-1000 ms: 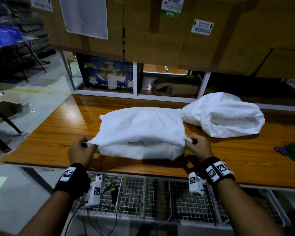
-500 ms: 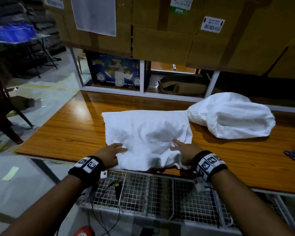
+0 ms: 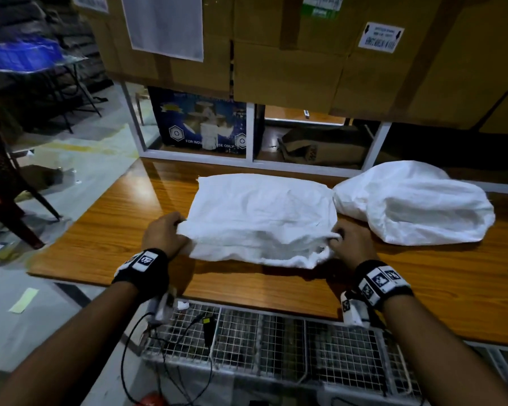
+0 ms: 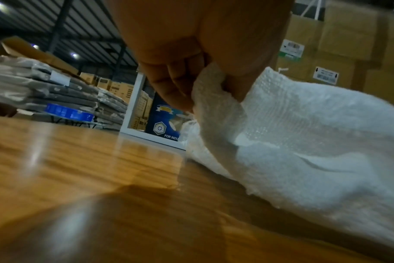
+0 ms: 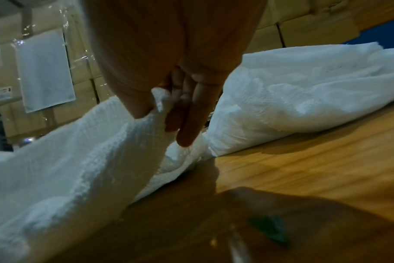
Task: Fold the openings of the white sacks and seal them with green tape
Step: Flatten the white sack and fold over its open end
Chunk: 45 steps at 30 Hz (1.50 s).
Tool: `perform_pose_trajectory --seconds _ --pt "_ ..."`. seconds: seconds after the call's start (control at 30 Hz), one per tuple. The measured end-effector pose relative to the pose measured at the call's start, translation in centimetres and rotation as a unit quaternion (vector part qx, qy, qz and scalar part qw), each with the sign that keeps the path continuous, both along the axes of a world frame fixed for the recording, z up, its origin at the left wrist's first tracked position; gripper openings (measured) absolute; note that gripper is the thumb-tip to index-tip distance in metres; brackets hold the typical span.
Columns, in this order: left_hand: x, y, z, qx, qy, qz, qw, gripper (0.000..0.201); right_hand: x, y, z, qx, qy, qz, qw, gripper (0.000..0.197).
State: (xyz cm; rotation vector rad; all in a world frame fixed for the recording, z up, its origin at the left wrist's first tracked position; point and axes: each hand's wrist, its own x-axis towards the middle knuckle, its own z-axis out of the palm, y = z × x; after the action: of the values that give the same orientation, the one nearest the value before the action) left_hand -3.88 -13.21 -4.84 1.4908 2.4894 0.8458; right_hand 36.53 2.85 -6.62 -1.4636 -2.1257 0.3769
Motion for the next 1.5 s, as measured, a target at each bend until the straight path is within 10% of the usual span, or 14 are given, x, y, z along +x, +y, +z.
perform_pose_trajectory --seconds 0.1,0.23,0.47,0.77,0.93,1.03,1.2,1.3,1.4,1.5 --pt "-1.5 -2.1 -0.7 -0.017 -0.071 -0.084 0.994 0.024 1.8 -0.6 -0.6 -0.087 0.054 0.028 0.994 0.013" --pt "-2.8 -4.7 -1.3 -0.096 -0.369 -0.220 0.898 0.042 3.7 -1.6 -1.2 -0.275 0.166 0.095 0.942 0.031" --pt "-2.9 -3.5 -2.3 -0.011 -0.061 -0.135 0.989 0.021 1.6 -2.2 -1.0 -0.104 0.059 0.018 0.993 0.021" --pt "0.8 -4.7 -0.1 0.069 -0.095 0.114 0.986 0.015 1.3 -4.5 1.4 -0.104 0.056 0.016 0.993 0.013" --pt "-0.5 -6.7 -1.2 0.137 -0.357 0.049 0.923 0.012 4.1 -5.3 1.6 -0.435 0.369 0.104 0.815 0.043" --pt "0.0 -7.8 -1.1 0.128 -0.514 -0.001 0.848 0.021 4.4 -6.5 2.0 -0.440 0.436 0.095 0.779 0.030" --pt "0.9 -9.7 -1.4 0.131 -0.537 -0.029 0.833 0.028 4.7 -7.7 1.6 -0.424 0.506 0.072 0.747 0.034" --pt "0.5 -9.8 -2.3 0.133 -0.527 -0.028 0.839 0.017 4.6 -8.1 1.1 -0.398 0.515 0.068 0.756 0.044" --pt "0.6 -9.8 -2.7 0.097 -0.478 -0.024 0.872 0.038 4.1 -8.1 0.5 -0.297 0.398 0.041 0.867 0.063" --pt "1.5 -9.4 -2.7 0.094 -0.389 -0.021 0.916 0.034 3.4 -7.9 -0.5 -0.155 0.285 0.012 0.946 0.021"
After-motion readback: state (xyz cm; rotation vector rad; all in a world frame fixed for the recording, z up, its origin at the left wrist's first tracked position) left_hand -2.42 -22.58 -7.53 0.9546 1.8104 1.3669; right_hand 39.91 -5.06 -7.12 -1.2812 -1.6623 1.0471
